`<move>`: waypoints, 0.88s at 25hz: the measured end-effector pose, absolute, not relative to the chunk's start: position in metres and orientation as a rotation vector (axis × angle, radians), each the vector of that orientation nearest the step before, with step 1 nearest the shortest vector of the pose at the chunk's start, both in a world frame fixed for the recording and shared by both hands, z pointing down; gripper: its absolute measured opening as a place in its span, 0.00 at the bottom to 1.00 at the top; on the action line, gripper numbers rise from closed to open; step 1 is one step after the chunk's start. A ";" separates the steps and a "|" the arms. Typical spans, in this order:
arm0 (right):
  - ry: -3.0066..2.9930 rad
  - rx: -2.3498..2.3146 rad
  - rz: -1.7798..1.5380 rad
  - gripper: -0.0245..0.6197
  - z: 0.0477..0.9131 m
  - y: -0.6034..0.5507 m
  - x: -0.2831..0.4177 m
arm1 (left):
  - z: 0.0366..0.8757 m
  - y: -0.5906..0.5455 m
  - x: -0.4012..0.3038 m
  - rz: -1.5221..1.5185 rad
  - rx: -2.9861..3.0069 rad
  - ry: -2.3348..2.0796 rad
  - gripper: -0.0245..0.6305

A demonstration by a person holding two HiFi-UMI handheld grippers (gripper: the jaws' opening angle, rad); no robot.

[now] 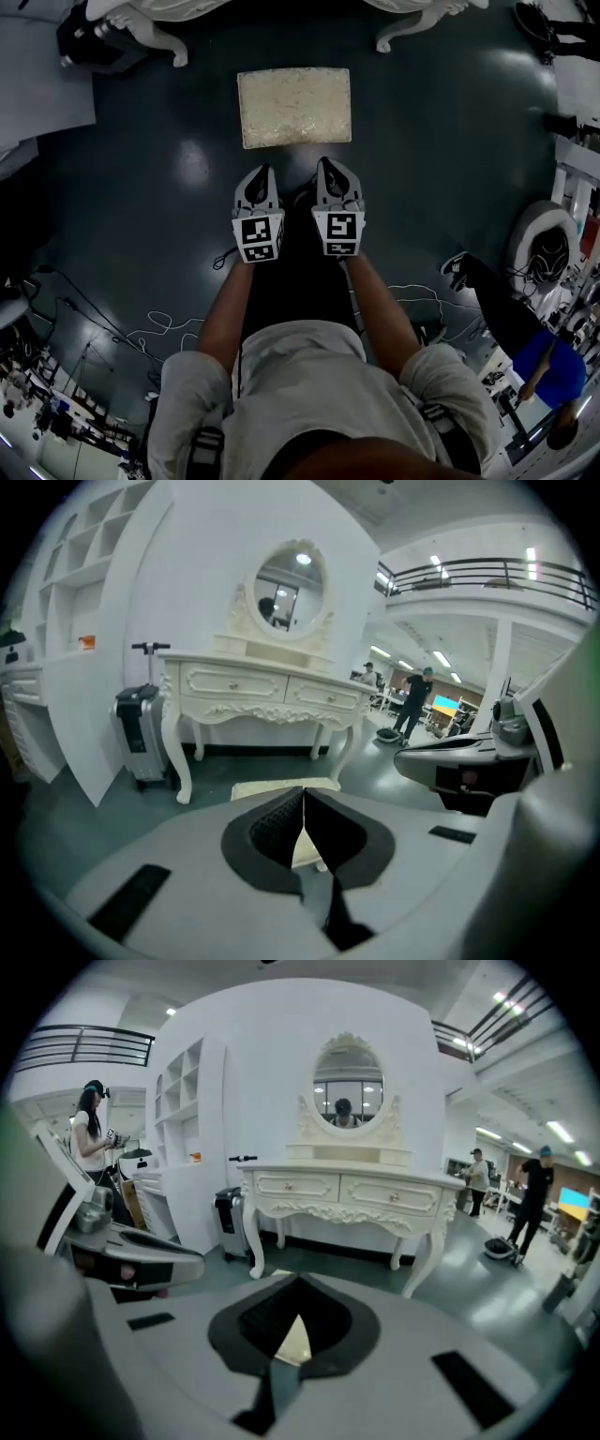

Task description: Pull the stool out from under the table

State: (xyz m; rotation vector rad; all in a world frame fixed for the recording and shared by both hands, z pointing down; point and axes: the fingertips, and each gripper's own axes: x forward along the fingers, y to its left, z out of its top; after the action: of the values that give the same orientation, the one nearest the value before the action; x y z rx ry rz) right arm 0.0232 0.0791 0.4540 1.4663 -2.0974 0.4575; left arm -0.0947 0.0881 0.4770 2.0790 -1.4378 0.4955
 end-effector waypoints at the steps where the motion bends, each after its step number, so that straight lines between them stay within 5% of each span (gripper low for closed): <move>1: -2.108 1.474 0.447 0.06 0.441 0.078 0.020 | 0.464 0.086 -0.094 0.483 2.107 -1.437 0.05; 22: -2.350 1.440 0.087 0.06 0.205 0.080 0.028 | 0.240 0.095 -0.056 0.250 2.208 -1.608 0.05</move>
State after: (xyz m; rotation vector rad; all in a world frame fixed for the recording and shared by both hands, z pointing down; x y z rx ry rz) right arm 0.0282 0.0802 0.2050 1.4399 -2.3499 0.0868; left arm -0.0558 0.0955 0.2397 2.2081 -1.6080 0.2501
